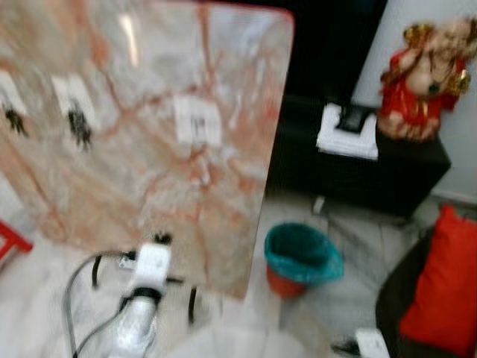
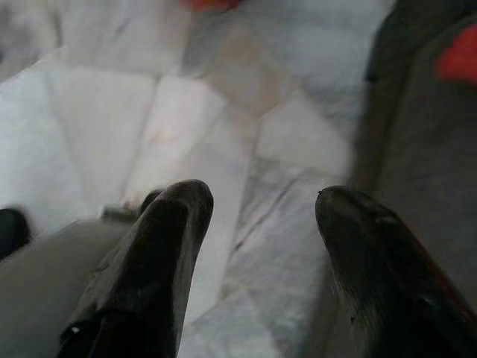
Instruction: Hang keys on a hook
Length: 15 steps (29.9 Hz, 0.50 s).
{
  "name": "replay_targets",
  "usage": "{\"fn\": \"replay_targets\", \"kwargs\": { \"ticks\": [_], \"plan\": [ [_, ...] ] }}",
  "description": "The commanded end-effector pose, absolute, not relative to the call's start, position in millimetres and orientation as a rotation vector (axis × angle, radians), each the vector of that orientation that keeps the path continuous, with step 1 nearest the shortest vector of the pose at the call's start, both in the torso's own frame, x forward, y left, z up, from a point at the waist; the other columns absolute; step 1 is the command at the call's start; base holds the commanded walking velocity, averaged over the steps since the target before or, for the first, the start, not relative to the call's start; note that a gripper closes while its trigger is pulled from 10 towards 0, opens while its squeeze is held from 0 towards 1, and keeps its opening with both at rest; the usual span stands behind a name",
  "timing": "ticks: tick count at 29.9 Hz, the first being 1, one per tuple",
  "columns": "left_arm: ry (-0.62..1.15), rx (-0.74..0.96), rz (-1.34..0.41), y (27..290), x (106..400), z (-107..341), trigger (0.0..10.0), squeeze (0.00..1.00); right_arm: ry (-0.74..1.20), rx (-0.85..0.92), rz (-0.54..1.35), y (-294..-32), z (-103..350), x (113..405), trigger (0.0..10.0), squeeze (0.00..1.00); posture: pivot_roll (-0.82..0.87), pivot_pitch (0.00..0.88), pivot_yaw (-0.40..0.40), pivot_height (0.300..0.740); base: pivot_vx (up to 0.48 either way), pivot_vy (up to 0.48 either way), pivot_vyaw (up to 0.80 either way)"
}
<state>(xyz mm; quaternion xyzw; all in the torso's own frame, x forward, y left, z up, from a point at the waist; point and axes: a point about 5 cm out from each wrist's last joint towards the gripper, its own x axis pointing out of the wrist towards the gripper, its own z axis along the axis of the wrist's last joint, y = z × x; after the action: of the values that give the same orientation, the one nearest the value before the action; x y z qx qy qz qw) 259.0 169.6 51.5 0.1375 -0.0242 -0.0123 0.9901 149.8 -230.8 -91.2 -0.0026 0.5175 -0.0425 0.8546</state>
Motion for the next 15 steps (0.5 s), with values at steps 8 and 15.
{"fn": "replay_targets", "kwargs": {
  "ticks": [8, 15],
  "plan": [
    [-0.047, 0.3, -0.013, 177.1, 263.2, 58.0, 10.0, 0.0, 1.07, 0.0, -0.07, -223.5, -90.3, 156.1, 10.0, 0.0, 0.01, 0.0, -0.091, 0.74, 0.305, 0.0, 0.0],
    [-0.06, 0.306, -0.015, 176.4, 265.7, 62.6, 10.0, 0.0, 1.073, -0.004, -0.067, -223.6, -90.4, 155.9, 10.0, 0.0, 0.02, 0.0, -0.093, 0.74, 0.306, 0.0, 0.0]
  ]
}}
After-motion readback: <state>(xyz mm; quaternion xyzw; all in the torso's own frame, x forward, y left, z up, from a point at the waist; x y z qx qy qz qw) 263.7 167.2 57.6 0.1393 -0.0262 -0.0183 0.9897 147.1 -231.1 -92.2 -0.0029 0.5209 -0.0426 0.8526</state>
